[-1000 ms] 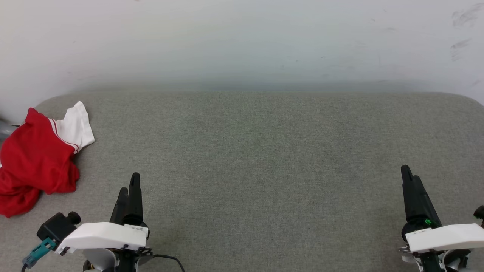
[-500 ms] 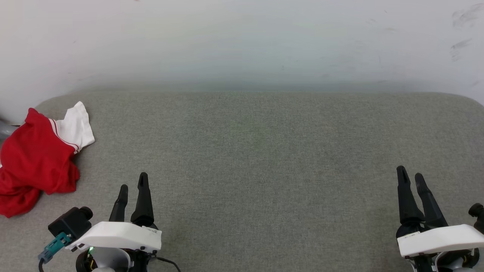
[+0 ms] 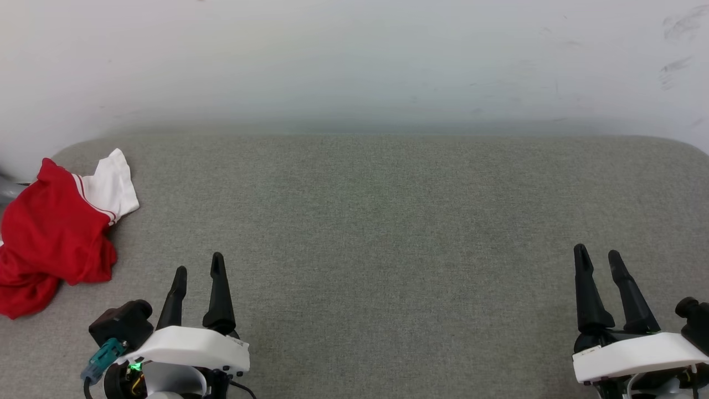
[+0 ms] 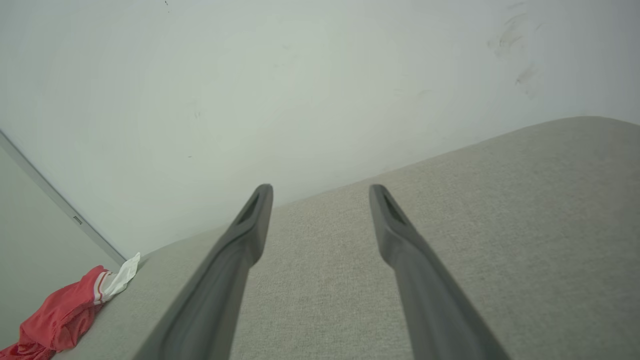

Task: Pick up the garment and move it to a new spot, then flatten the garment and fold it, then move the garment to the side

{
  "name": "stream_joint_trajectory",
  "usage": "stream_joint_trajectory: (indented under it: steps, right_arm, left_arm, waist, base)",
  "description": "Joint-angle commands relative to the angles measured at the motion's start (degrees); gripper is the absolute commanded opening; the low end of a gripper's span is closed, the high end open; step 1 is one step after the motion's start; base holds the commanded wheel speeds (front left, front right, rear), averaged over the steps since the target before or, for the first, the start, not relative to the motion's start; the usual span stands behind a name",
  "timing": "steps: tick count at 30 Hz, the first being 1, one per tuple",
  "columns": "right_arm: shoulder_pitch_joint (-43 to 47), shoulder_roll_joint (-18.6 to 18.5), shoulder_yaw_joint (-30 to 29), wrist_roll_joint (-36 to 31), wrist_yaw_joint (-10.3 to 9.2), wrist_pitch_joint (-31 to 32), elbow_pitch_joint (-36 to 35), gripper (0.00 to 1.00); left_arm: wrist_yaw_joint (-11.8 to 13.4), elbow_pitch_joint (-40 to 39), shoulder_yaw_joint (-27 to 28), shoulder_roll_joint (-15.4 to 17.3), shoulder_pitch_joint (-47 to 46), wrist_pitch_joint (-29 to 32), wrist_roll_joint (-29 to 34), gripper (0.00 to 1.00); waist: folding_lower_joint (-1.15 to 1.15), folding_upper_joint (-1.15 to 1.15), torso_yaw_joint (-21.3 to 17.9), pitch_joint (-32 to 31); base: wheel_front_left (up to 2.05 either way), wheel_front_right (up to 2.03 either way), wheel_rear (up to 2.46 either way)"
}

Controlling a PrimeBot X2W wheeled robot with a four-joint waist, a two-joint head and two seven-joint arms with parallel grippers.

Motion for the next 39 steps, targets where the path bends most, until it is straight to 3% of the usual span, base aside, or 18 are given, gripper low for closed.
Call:
stream_joint_trajectory:
  steps: [1,39]
  right_arm:
    - [0.09,-0.01,0.07,-1.21,0.01,-0.4,-0.85,1.0]
    - [1.93,0.02,-0.22,-22.08,0.0,-5.31,-2.09,1.0]
  left_arm:
    - [0.18,-0.87,-0.26,0.29,0.15,-0.57,1.2,1.0]
    - [2.67,-0.79,-2.93,0.83,1.64,-5.51,21.0,1.0]
  waist:
    - [0.0,0.0,0.0,0.0]
    - [0.0,0.0,0.24,-0.38]
  base:
    - [0.0,0.0,0.0]
    - [0.0,0.0,0.0]
